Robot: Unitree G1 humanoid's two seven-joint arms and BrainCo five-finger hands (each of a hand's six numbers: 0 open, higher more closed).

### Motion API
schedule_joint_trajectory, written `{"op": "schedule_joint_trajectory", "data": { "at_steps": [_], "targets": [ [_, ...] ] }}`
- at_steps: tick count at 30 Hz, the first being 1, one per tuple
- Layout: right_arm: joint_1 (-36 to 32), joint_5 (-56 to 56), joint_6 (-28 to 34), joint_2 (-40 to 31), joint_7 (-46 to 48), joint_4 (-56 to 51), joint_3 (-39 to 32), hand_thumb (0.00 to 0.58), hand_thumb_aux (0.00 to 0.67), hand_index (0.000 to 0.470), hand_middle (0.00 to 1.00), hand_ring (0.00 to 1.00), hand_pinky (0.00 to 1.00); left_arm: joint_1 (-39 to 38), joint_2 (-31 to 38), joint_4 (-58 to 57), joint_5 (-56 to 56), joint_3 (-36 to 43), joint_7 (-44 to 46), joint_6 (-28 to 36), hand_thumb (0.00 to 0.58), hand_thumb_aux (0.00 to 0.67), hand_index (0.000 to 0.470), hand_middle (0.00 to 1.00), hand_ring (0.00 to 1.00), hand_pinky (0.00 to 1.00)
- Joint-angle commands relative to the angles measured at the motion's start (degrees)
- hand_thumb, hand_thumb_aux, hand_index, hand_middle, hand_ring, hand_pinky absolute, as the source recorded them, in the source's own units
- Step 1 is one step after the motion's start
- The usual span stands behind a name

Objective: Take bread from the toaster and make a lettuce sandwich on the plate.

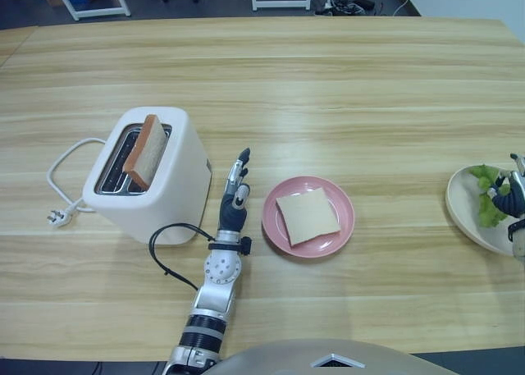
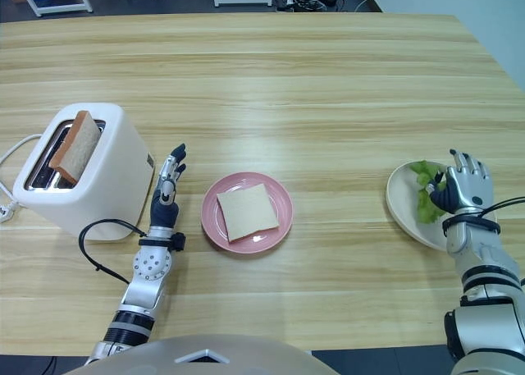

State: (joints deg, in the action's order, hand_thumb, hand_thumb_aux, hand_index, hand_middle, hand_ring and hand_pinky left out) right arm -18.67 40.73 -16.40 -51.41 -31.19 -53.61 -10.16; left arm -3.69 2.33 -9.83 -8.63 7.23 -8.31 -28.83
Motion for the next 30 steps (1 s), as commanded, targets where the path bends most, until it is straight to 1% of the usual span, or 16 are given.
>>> {"op": "schedule_joint_trajectory", "data": {
  "at_steps": [1,3,5,8,10,14,18,22,30],
  "targets": [
    [5.9,-1.5,2.9,-2.3,1.9,18.2,3.9,0.580,0.670,0.470,0.00,0.00,0.00,-0.4,-0.6,-0.7,-0.8,-0.3,-0.1,0.0,0.000,0.000,0.000,0.00,0.00,0.00],
    [8.7,-2.0,4.7,-1.7,4.7,30.8,6.4,0.580,0.670,0.470,0.00,0.00,0.00,-0.4,-0.7,-1.0,-0.9,-0.4,-0.1,-0.1,0.000,0.000,0.000,0.00,0.00,0.00],
    [10.0,-1.9,6.3,0.0,7.8,40.7,7.2,0.580,0.670,0.470,0.00,0.00,0.00,-0.2,-0.9,-1.5,-0.9,-0.4,-0.1,-0.2,0.000,0.000,0.000,0.00,0.00,0.00],
    [9.6,-1.7,6.5,3.6,12.2,49.3,4.9,0.580,0.670,0.470,0.00,0.00,0.00,0.1,-1.1,-2.1,-1.0,-0.3,0.0,-0.3,0.000,0.000,0.000,0.00,0.00,0.00],
    [8.7,-0.8,5.9,7.4,15.1,52.7,1.3,0.580,0.670,0.470,0.00,0.00,0.00,0.3,-1.2,-2.5,-1.1,-0.3,0.2,-0.4,0.000,0.000,0.000,0.00,0.00,0.00],
    [7.9,2.2,4.1,14.9,18.9,54.3,-6.4,0.580,0.670,0.470,0.00,0.00,0.00,0.5,-1.2,-2.9,-1.0,-0.5,0.8,-0.5,0.000,0.000,0.000,0.00,0.00,0.00],
    [7.8,5.5,2.3,20.1,21.0,49.8,-13.0,0.580,0.670,0.470,0.00,0.00,0.00,0.3,-1.2,-2.8,-1.0,-0.5,1.2,-0.4,0.000,0.000,0.000,0.00,0.00,0.00],
    [8.1,6.7,1.0,21.3,22.0,46.8,-14.9,0.580,0.670,0.470,0.00,0.00,0.00,0.1,-1.2,-2.6,-1.1,-0.6,1.4,-0.2,0.000,0.000,0.000,0.00,0.00,0.00],
    [8.3,7.7,0.5,24.7,23.0,48.3,-16.8,0.580,0.670,0.470,0.00,0.00,0.00,0.2,-1.8,-3.7,-1.9,-0.3,1.4,-0.4,0.000,0.000,0.000,0.00,0.00,0.00]
  ]
}}
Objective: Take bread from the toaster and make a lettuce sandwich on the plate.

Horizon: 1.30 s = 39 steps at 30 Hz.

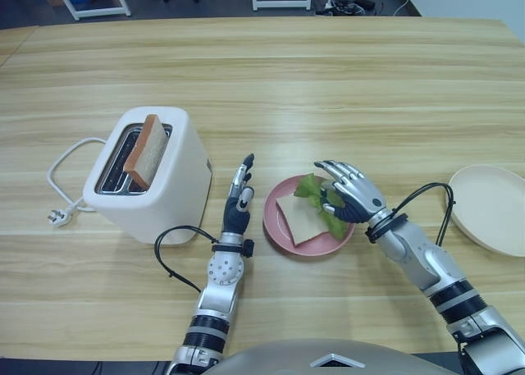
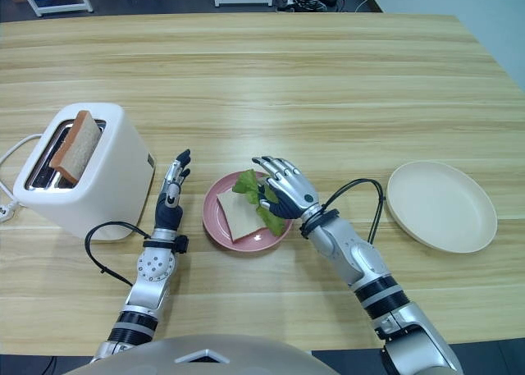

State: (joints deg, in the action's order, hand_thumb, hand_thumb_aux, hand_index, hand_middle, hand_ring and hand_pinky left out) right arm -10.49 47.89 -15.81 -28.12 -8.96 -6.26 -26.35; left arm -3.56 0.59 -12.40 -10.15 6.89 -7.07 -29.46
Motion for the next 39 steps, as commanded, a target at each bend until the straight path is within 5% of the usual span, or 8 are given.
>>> {"op": "schedule_joint_trajectory", "data": {
  "at_steps": [1,11,13,14,15,23,29,39],
  "targets": [
    [0.1,0.6,-0.1,1.8,0.9,1.4,-0.6,0.580,0.670,0.470,0.00,0.00,0.00,0.1,0.0,-1.4,-0.4,0.0,0.2,0.3,0.000,0.000,0.000,0.00,0.00,0.00],
    [0.9,1.6,-1.1,2.4,2.1,-2.1,-2.0,0.580,0.670,0.470,0.00,0.00,0.00,0.8,-0.6,-3.9,-0.9,0.2,-0.3,-0.2,0.000,0.000,0.000,0.00,0.00,0.00],
    [1.3,2.1,-1.1,2.0,2.0,-2.8,-2.1,0.523,0.460,0.323,0.00,0.00,0.00,0.9,-0.6,-4.4,-0.9,0.2,-0.3,-0.3,0.000,0.000,0.000,0.00,0.00,0.00],
    [1.5,2.3,-1.1,1.7,2.1,-2.8,-2.1,0.470,0.378,0.265,0.00,0.00,0.00,0.9,-0.5,-4.5,-0.9,0.1,-0.3,-0.4,0.000,0.000,0.000,0.00,0.00,0.00],
    [1.7,2.4,-1.1,1.4,2.4,-2.6,-1.9,0.000,0.000,0.000,0.00,0.00,0.00,1.0,-0.5,-4.6,-0.9,0.0,-0.3,-0.5,0.000,0.000,0.000,0.00,0.00,0.00],
    [2.8,-3.0,-1.2,0.1,4.1,4.0,3.5,0.000,0.000,0.000,0.00,0.00,0.00,0.9,0.0,-3.7,-1.6,-0.3,-0.7,-0.8,0.000,0.000,0.000,0.00,0.00,0.00],
    [1.8,-37.0,1.7,9.2,8.5,8.9,19.1,0.000,0.000,0.000,0.00,0.00,0.00,-2.1,4.7,24.4,-24.6,-5.4,-7.4,-0.6,0.000,0.000,0.000,0.00,0.00,0.00],
    [3.1,-47.7,6.6,14.0,11.9,5.5,25.1,0.000,0.000,0.000,0.00,0.00,0.00,-3.8,15.3,38.4,-53.0,-26.9,-2.9,26.5,0.000,0.000,0.000,0.00,0.00,0.00]
  ]
}}
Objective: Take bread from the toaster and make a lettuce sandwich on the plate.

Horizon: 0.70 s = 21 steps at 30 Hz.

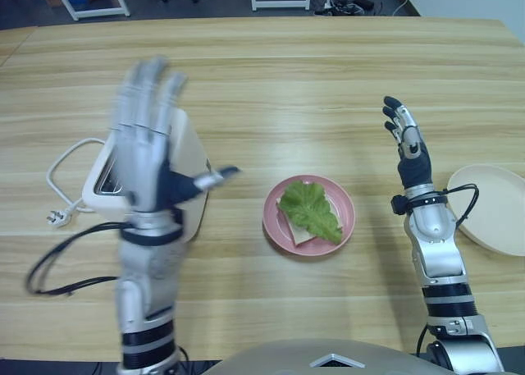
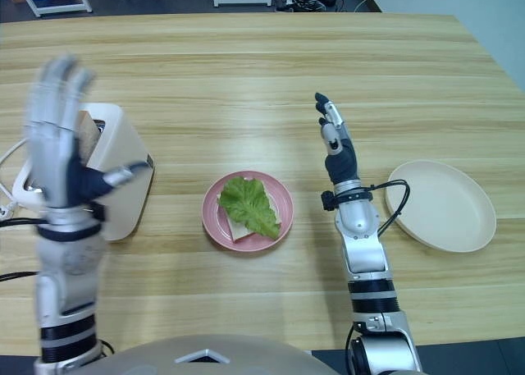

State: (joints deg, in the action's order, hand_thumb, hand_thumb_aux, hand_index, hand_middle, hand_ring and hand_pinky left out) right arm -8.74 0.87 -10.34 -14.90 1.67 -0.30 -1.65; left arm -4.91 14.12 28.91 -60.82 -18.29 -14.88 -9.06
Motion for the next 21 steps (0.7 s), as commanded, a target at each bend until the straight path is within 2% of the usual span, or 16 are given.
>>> {"op": "schedule_joint_trajectory", "data": {
  "at_steps": [1,11,12,13,14,15,16,21],
  "targets": [
    [1.5,-0.6,1.1,0.9,1.6,-0.4,0.5,0.000,0.000,0.000,0.00,0.00,0.00,-3.2,2.0,-3.6,-2.4,-1.8,6.5,7.7,0.000,0.000,0.000,0.00,0.00,0.00],
    [1.9,0.2,1.1,1.6,2.7,0.2,1.1,0.000,0.000,0.000,0.00,0.00,0.00,-7.5,3.9,-10.7,-0.7,3.0,14.8,17.5,0.000,0.000,0.000,0.00,0.00,0.00],
    [2.0,0.2,1.1,1.6,2.8,0.2,1.2,0.000,0.000,0.000,0.00,0.00,0.00,-7.6,4.1,-10.6,-0.3,3.2,14.8,17.9,0.535,0.483,0.339,0.00,0.00,0.00],
    [2.1,0.2,1.1,1.6,2.8,0.2,1.3,0.000,0.000,0.000,0.00,0.00,0.00,-7.5,4.1,-10.5,0.4,3.2,14.2,18.1,0.580,0.670,0.470,0.00,0.00,0.00],
    [2.1,0.3,1.1,1.6,2.9,0.1,1.4,0.000,0.000,0.000,0.00,0.00,0.00,-7.3,4.0,-10.1,1.2,3.3,13.4,18.1,0.580,0.670,0.470,0.55,0.55,0.55],
    [2.2,0.4,1.2,1.5,2.9,0.1,1.4,0.000,0.000,0.000,0.00,0.00,0.00,-7.0,3.9,-9.6,1.8,3.4,12.7,18.2,0.580,0.670,0.470,0.89,0.89,0.89],
    [2.2,0.5,1.2,1.5,2.9,0.1,1.5,0.000,0.000,0.000,0.00,0.00,0.00,-6.8,3.7,-9.0,2.5,3.6,12.0,18.1,0.580,0.670,0.470,1.00,1.00,1.00],
    [1.8,1.8,0.9,1.1,2.5,-0.5,1.9,0.000,0.000,0.000,0.00,0.00,0.00,-5.9,3.6,-6.6,4.7,4.1,6.5,16.5,0.580,0.670,0.470,1.00,1.00,1.00]
  ]
}}
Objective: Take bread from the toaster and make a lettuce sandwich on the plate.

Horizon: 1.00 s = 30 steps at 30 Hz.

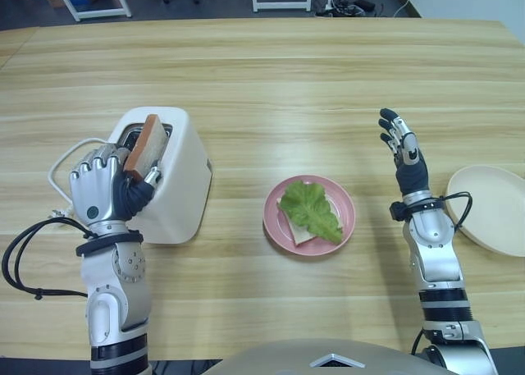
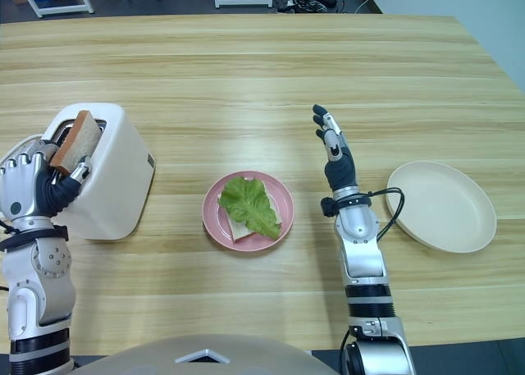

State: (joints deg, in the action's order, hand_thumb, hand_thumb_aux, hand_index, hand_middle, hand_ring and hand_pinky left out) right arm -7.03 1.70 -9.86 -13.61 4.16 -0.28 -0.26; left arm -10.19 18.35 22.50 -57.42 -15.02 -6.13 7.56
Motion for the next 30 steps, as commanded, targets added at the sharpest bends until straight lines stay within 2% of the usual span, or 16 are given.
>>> {"op": "schedule_joint_trajectory", "data": {
  "at_steps": [1,6,9,11,14,17,19,21,24,30],
  "targets": [
    [0.1,1.2,0.4,-0.1,0.0,-0.5,0.5,0.000,0.000,0.000,0.00,0.00,0.00,-0.5,-0.5,0.3,1.5,0.8,-3.8,-0.9,0.580,0.670,0.470,1.00,1.00,1.00],
    [0.3,2.1,0.2,0.3,0.0,-1.2,0.1,0.000,0.000,0.000,0.00,0.00,0.00,0.4,0.8,6.7,-0.9,0.0,-18.6,-7.7,0.580,0.670,0.470,1.00,1.00,1.00],
    [0.0,6.5,-1.3,-0.2,-2.2,-2.7,-0.7,0.000,0.000,0.000,0.00,0.00,0.00,0.6,1.5,10.8,-2.8,0.5,-25.4,-12.1,0.580,0.670,0.470,1.00,1.00,1.00],
    [-0.3,7.1,-1.7,-0.1,-2.3,-3.3,-0.8,0.000,0.000,0.000,0.00,0.00,0.00,0.7,1.8,12.8,-2.4,0.7,-28.1,-15.3,0.580,0.670,0.470,1.00,1.00,1.00],
    [-0.5,7.2,-2.0,-0.1,-2.4,-3.8,-0.5,0.000,0.000,0.000,0.00,0.00,0.00,1.6,2.5,14.6,0.2,2.6,-27.1,-19.8,0.580,0.670,0.470,1.00,1.00,1.00],
    [-0.9,7.9,-2.4,-0.5,-3.2,-4.7,0.0,0.000,0.000,0.000,0.00,0.00,0.00,4.0,0.7,12.7,13.3,7.9,-19.6,-22.2,0.580,0.670,0.470,1.00,1.00,1.00],
    [-1.7,8.0,-2.8,-0.8,-3.4,-5.7,0.5,0.000,0.000,0.000,0.00,0.00,0.00,5.1,-1.5,9.8,24.0,12.6,-12.8,-21.5,0.580,0.670,0.470,1.00,1.00,1.00],
    [-2.4,7.4,-2.9,-1.3,-3.6,-6.5,1.6,0.000,0.000,0.000,0.00,0.00,0.00,6.2,-4.5,5.1,32.9,17.5,-5.9,-18.8,0.580,0.670,0.470,1.00,1.00,1.00],
    [-2.8,6.5,-2.9,-2.2,-3.8,-7.2,3.6,0.000,0.000,0.000,0.00,0.00,0.00,8.3,-8.3,-4.4,45.9,22.1,5.6,-11.6,0.580,0.670,0.470,1.00,1.00,1.00],
    [-2.5,7.0,-3.8,-2.3,-3.7,-9.7,3.9,0.000,0.000,0.000,0.00,0.00,0.00,14.4,-14.2,-21.2,60.8,21.2,16.4,-4.1,0.580,0.670,0.470,1.00,1.00,1.00]
  ]
}}
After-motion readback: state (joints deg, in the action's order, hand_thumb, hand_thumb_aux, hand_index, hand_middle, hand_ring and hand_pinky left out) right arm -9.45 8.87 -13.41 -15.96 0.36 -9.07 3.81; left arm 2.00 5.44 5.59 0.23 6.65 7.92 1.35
